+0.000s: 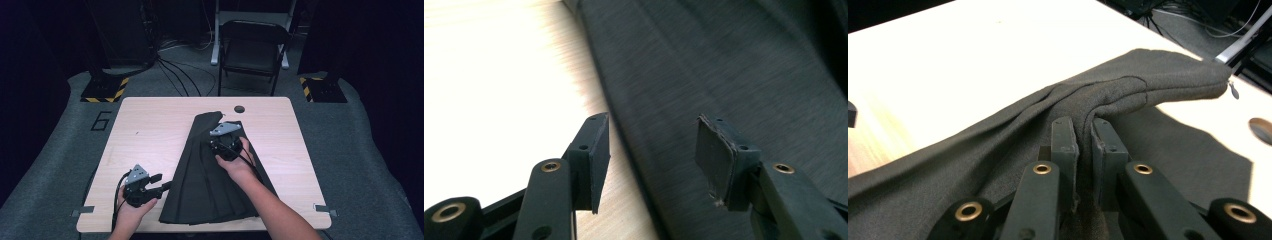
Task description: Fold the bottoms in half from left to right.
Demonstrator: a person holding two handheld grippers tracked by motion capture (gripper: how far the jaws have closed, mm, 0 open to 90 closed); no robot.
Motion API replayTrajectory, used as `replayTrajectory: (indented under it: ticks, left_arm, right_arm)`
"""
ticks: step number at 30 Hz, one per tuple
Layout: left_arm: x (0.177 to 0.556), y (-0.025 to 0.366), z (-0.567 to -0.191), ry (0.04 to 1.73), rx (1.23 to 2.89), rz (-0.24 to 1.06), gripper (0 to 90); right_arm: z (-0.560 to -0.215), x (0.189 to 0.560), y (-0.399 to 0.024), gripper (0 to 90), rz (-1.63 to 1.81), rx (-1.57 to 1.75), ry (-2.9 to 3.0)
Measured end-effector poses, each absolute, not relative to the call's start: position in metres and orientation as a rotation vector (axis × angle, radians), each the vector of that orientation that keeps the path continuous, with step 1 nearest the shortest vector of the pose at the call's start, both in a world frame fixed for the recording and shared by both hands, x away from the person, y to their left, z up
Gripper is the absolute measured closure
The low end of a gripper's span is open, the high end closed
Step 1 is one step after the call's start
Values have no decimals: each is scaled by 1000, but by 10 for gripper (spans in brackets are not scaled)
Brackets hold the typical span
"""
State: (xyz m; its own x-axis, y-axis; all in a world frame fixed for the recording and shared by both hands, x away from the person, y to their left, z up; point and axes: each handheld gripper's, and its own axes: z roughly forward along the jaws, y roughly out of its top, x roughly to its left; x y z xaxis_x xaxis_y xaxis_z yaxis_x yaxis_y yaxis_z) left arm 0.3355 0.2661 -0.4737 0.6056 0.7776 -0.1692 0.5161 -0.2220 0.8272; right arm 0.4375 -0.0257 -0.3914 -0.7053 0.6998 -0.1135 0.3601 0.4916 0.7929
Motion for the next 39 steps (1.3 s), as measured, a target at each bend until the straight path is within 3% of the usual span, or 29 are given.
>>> replayTrajectory:
  ticks: [8,13,20,27,36,39]
  left_arm:
    - [335,266,-474,1036,1901,348,475]
    - [335,263,-474,1025,1909,350,474]
    - [335,255,-477,1006,1932,341,473]
    - [331,240,-480,963,1946,295,473]
    - [325,220,-485,907,1987,257,473]
    - [324,217,-486,896,1999,254,473]
  right_arm:
    - [-359,440,-50,817,997,934,2351]
    - [-361,455,-78,816,875,1003,2377]
    - [-411,482,-118,808,768,1231,2380]
    - [-465,496,-130,801,694,1378,2370]
    - [-493,500,-135,785,702,1466,2318]
    - [-496,498,-135,736,712,1458,2303]
